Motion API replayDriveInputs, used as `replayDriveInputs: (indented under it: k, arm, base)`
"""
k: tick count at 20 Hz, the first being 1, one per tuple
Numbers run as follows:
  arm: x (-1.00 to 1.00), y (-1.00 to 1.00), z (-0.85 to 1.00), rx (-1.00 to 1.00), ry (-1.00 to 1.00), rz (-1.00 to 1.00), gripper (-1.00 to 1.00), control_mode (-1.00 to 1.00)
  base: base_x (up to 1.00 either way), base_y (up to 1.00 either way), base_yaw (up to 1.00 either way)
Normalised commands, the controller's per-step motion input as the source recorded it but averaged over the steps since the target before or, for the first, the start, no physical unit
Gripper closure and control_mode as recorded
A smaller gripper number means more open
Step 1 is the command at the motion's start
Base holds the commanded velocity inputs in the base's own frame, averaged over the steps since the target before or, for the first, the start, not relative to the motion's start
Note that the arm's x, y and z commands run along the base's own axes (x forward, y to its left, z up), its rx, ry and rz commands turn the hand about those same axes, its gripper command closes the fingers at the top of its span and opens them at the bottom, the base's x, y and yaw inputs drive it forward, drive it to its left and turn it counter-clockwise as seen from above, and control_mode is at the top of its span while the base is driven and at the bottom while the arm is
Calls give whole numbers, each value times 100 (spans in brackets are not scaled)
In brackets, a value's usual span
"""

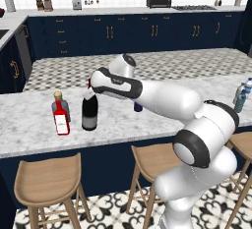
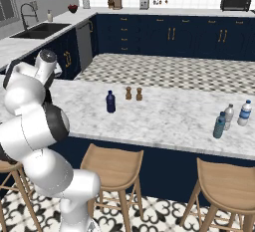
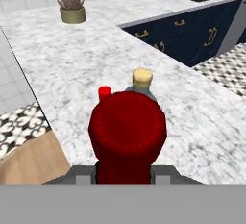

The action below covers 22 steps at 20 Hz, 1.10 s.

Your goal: Move the plastic bottles in the middle to the plastics group, and the glass bottles in the middle to the glass group.

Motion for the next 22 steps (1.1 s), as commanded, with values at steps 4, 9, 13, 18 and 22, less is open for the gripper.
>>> replayDriveInputs:
  k: [4,9,13,18,22]
  arm:
    - [0,0,-33,0,0,0,100,-100]
    - [0,0,-39,0,0,0,100,-100]
    - [6,1,-14,-1,0,0,100,-100]
    - [34,14,14,-2,0,0,100,-100]
    - [38,17,1,-1,0,0,100,-100]
  base:
    - [0,0,0]
    - [0,0,0]
    - [0,0,0]
    - [0,0,0]
    - [0,0,0]
